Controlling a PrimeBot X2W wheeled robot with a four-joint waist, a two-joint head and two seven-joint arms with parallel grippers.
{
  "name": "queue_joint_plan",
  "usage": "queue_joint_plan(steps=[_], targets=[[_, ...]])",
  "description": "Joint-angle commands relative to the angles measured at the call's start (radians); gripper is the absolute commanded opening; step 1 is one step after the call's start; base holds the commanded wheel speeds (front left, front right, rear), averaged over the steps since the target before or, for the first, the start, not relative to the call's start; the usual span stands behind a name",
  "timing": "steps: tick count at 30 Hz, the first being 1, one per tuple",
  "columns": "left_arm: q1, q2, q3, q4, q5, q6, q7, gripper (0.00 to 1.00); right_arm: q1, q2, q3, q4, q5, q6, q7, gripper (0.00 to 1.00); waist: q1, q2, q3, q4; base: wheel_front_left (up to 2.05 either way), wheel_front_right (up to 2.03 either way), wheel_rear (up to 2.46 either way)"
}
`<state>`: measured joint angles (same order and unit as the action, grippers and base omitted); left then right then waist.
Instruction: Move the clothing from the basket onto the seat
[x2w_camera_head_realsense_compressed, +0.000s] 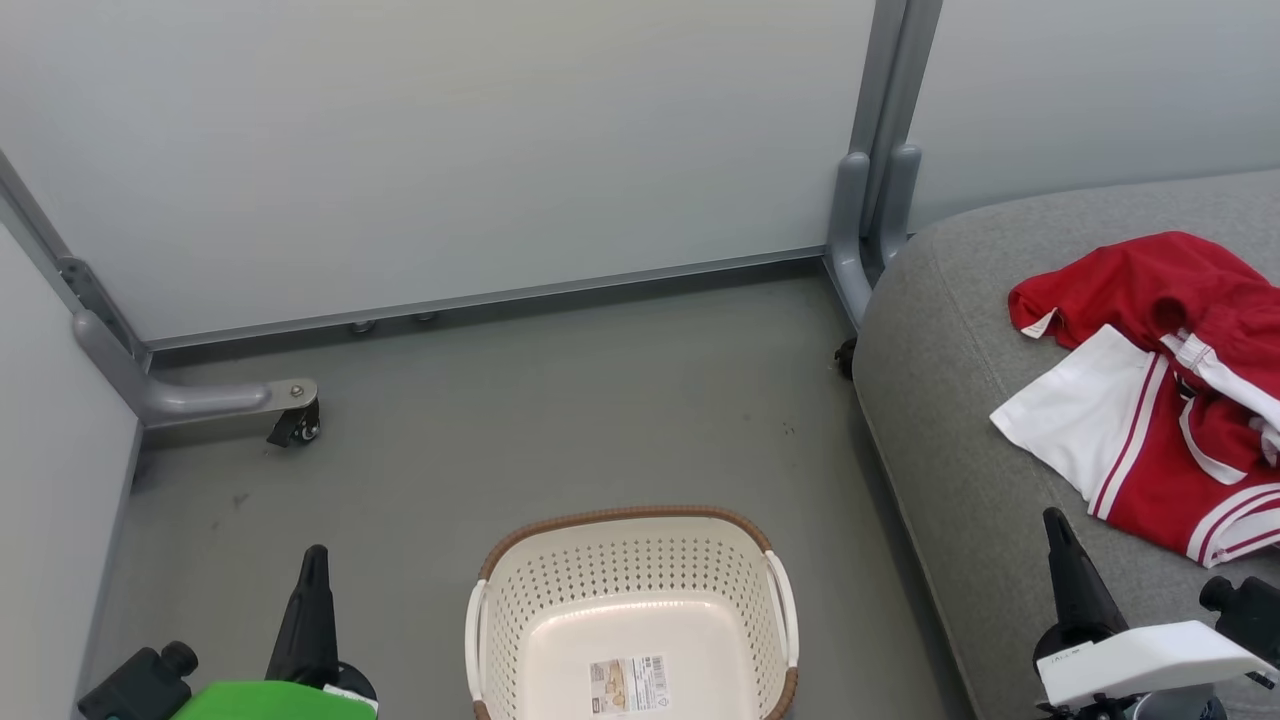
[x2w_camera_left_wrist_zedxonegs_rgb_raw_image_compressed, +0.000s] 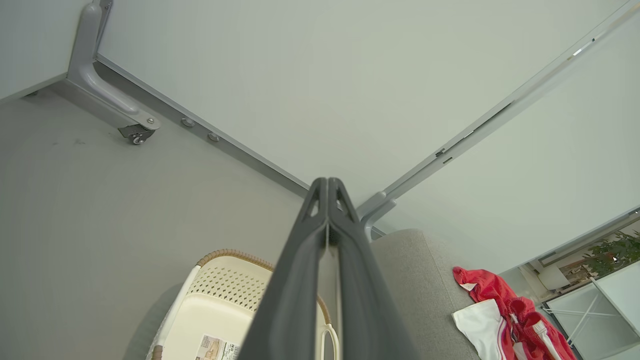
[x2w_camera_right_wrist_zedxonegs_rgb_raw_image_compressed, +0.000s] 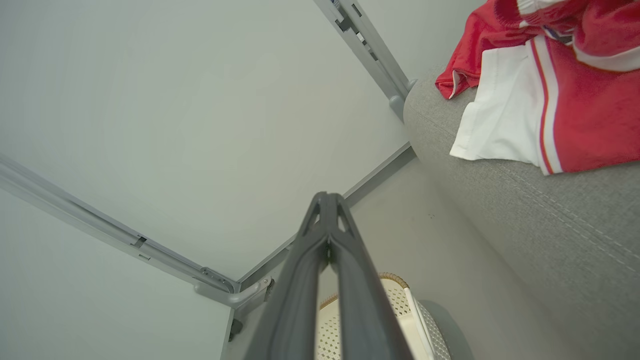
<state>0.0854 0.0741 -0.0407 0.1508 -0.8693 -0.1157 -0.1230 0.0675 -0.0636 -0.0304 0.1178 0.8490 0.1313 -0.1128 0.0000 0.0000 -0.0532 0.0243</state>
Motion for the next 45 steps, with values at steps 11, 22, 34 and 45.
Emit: queue_joint_plan(steps=[11, 22, 34, 45], targets=[[-0.061, 0.011, 0.022, 0.009, -0.158, -0.008, 0.037, 0.0, -0.053, -0.011, -0.012, 0.017, 0.159, 0.0, 0.04, 0.0, 0.0, 0.0, 0.008, -0.003, 0.0, 0.0, 0.0], [-0.088, 0.012, 0.038, 0.025, -0.28, -0.01, 0.069, 0.0, -0.077, -0.011, -0.02, 0.038, 0.283, 0.0, 0.072, 0.0, 0.0, 0.0, 0.015, -0.006, 0.0, 0.0, 0.0], [-0.115, 0.012, 0.056, 0.04, -0.397, -0.011, 0.101, 0.0, -0.102, -0.011, -0.028, 0.059, 0.401, 0.0, 0.103, 0.0, 0.0, 0.0, 0.023, -0.01, 0.0, 0.0, 0.0], [-0.138, 0.011, 0.071, 0.054, -0.497, -0.013, 0.128, 0.0, -0.123, -0.01, -0.036, 0.076, 0.501, 0.0, 0.13, 0.0, 0.0, 0.0, 0.03, -0.013, 0.0, 0.0, 0.0]])
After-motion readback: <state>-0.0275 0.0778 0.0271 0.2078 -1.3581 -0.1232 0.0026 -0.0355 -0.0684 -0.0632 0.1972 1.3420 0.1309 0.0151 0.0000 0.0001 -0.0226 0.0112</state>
